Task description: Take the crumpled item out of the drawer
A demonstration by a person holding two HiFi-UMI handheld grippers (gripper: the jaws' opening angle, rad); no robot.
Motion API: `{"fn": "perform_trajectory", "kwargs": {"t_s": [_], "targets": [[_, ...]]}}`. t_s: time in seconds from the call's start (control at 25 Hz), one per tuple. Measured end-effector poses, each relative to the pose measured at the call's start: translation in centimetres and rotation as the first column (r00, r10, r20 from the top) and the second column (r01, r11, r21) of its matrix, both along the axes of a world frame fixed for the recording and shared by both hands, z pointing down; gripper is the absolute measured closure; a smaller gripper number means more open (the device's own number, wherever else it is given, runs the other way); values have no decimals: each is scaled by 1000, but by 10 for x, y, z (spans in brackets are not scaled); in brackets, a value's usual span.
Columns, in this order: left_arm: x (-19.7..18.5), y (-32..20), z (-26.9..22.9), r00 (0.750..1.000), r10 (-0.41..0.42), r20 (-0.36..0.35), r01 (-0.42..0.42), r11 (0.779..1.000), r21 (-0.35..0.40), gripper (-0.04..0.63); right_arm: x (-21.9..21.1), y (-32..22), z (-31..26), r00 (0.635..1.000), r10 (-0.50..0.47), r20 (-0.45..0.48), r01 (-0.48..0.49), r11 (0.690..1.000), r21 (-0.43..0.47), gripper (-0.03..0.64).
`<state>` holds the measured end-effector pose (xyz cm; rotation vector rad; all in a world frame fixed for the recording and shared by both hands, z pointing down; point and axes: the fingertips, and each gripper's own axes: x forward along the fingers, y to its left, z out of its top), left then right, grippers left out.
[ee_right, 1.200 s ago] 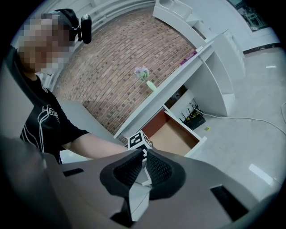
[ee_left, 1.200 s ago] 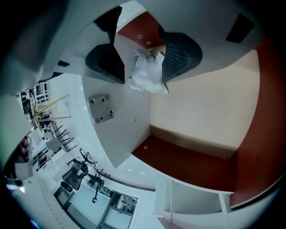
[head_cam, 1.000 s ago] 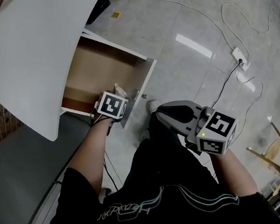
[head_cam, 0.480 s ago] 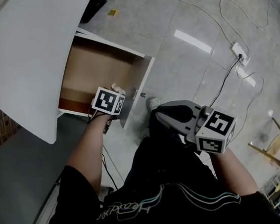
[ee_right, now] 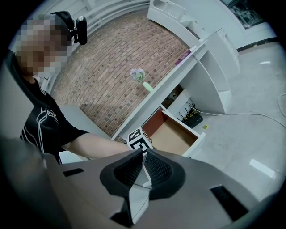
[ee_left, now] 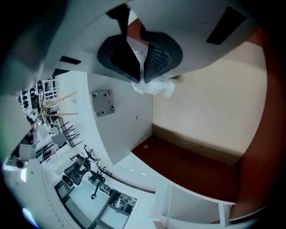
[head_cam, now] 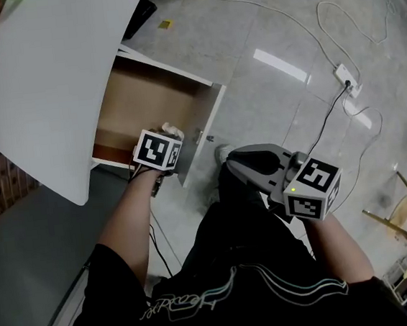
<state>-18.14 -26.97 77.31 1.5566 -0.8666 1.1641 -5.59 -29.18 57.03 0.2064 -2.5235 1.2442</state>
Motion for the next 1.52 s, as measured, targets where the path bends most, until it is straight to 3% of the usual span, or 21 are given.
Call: {"fn": "perform_trajectory", "kwargs": {"t_s": [0.36, 0.6, 0.84, 1.04, 1.24, 1.52], "targets": [[4, -7, -85, 998, -46, -38, 51, 984, 173, 557, 0, 15, -50, 999, 40, 23, -41, 998, 50, 560], [18, 12, -176, 994, -58, -95, 86, 942, 324, 558, 1, 36, -108, 997, 57, 52, -64, 990, 129, 560], [30, 41, -287, 968, -90, -234, 193, 864, 465, 557, 6, 69, -175, 995, 66, 78, -82, 970, 228, 560], [44, 76, -381, 932, -82, -352, 283, 771, 570, 557, 12, 104, -229, 994, 68, 86, -92, 941, 324, 560], [59, 112, -462, 913, -19, -407, 305, 693, 653, 557, 16, 136, -285, 987, 79, 137, -128, 907, 401, 560], [85, 173, -539, 890, 78, -450, 314, 610, 728, 557, 34, 183, -344, 979, 93, 183, -173, 853, 492, 560]]}}
